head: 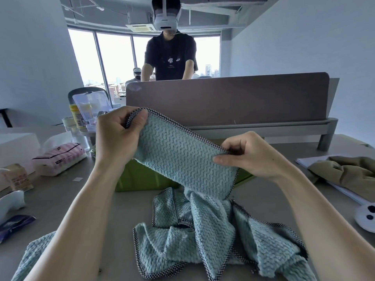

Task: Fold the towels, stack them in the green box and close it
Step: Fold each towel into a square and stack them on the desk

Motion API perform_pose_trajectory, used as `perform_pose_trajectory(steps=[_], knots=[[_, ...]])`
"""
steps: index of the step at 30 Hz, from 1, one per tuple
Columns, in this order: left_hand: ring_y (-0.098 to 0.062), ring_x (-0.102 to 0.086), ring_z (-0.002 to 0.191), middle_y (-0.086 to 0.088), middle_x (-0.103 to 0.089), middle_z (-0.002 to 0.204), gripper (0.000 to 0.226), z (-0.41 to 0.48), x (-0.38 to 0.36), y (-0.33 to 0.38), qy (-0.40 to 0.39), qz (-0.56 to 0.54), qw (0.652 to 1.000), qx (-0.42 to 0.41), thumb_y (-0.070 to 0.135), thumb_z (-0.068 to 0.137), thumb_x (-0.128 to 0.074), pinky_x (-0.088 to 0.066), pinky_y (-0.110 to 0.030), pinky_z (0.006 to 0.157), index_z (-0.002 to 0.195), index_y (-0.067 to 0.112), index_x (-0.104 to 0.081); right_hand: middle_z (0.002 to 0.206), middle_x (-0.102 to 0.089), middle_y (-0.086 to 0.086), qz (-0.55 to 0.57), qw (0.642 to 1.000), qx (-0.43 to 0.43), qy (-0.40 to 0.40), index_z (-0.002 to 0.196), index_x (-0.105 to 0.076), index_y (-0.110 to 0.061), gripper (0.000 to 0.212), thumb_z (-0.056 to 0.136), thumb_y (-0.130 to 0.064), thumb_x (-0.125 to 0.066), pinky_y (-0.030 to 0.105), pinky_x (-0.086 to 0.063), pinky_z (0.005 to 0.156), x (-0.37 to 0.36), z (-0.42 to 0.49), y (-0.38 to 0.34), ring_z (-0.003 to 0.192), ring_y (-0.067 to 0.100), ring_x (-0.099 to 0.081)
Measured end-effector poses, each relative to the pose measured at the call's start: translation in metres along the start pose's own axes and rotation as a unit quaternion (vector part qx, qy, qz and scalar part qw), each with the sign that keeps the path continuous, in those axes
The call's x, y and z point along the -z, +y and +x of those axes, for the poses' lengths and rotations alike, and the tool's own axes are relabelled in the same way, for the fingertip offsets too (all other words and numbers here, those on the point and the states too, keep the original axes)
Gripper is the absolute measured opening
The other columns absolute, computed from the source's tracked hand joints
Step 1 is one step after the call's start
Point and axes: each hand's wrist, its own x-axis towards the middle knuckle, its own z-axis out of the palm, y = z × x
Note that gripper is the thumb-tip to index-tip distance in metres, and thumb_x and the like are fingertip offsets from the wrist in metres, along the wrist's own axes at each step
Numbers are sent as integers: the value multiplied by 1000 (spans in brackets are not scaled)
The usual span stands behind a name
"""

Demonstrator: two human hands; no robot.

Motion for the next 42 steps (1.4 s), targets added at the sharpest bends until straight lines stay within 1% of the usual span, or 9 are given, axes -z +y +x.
perform_pose_trajectory(steps=[4,8,12,19,22,25,30,36,42], knots=[[-3,-62,72,15,-69,81,8,1,-2,-6,4,1,1000,17,25,91,-70,-51,-28,71,90,33,-70,59,-61,-9,-29,999,-14,30,74,-71,-13,33,70,-45,-77,13,-36,58,9,-2,6,53,-1,-47],[-10,-62,75,12,-69,79,8,1,-3,-10,11,2,1000,23,23,91,-69,-52,-31,73,90,31,-70,73,-74,-2,-36,996,-39,72,78,-74,-16,32,63,-43,-80,23,-51,71,17,-3,12,65,3,-63],[-2,-61,69,15,-70,78,16,2,-3,-16,15,-7,999,41,24,91,-70,-49,-28,71,81,37,-69,74,-76,3,7,990,-53,130,79,-74,-11,34,59,-37,-83,29,-60,74,23,-2,19,69,12,-70],[12,-59,61,23,-67,69,6,-1,-7,-17,16,-13,998,64,21,91,-70,-46,-10,61,91,27,-72,81,-74,-1,9,980,-60,192,83,-75,-12,19,70,-21,-85,11,-52,67,22,-1,20,67,2,-70],[14,-60,63,21,-67,76,7,-1,-8,-17,19,-16,998,63,20,91,-70,-48,-9,62,94,26,-71,88,-75,-7,-7,977,-47,208,94,-76,-21,22,75,-21,-84,8,-47,78,24,-1,20,81,-4,-68],[9,-62,68,22,-68,74,12,-2,-9,-20,8,-10,998,56,21,93,-67,-50,-14,66,87,31,-68,93,-73,-15,-36,979,-60,192,103,-74,-31,23,83,-23,-78,19,-40,97,24,-1,22,98,-3,-65],[-2,-53,76,16,-59,80,19,-4,-15,-24,-33,37,998,33,34,101,-50,-42,-34,71,86,25,-58,90,-77,-3,9,988,-83,132,92,-76,-16,10,89,-9,-70,19,-56,75,22,-1,24,85,7,-71],[11,-55,68,23,-62,70,25,-5,-13,-9,-79,12,996,28,33,100,-55,-41,-7,60,76,32,-63,86,-76,17,-27,993,-115,-24,91,-76,-4,10,84,2,-73,16,-52,61,26,-6,27,67,6,-66],[-9,-53,73,-1,-60,73,39,-3,-6,-15,-144,-36,986,81,39,97,-57,-41,-31,70,77,7,-68,88,-76,19,-9,990,-136,-38,89,-76,-4,9,81,0,-77,19,-55,63,31,-7,35,72,13,-68]])
